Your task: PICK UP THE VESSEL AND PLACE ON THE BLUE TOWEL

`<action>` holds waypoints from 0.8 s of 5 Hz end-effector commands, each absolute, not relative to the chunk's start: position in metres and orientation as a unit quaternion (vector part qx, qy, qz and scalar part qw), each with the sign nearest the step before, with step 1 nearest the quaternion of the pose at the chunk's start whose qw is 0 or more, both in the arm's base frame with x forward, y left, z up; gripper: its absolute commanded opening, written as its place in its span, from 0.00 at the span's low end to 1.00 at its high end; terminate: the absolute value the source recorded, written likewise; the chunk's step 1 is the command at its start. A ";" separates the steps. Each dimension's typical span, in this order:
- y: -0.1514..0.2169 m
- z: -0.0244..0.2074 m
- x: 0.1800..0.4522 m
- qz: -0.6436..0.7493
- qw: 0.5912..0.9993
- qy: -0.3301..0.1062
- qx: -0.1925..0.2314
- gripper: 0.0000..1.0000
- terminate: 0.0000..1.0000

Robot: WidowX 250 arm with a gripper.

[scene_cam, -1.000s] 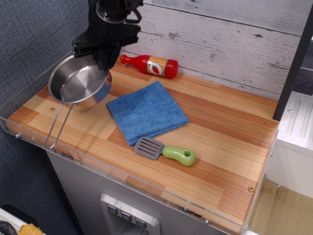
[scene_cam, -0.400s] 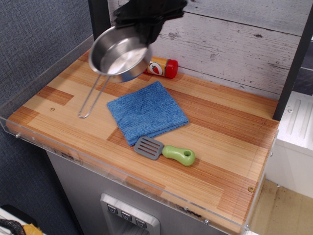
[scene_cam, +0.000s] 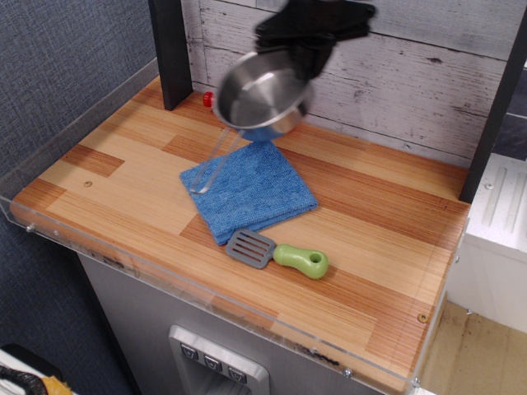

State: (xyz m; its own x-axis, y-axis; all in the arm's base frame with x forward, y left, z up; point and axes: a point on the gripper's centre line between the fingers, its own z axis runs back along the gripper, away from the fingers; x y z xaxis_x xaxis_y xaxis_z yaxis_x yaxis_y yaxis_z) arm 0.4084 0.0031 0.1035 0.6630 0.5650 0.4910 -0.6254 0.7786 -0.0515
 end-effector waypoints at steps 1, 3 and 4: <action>-0.036 0.106 0.414 0.260 0.929 -0.261 0.044 0.00 0.00; -0.053 0.085 0.398 0.208 0.947 -0.239 0.056 0.00 0.00; -0.056 0.073 0.386 0.193 0.953 -0.227 0.062 0.00 0.00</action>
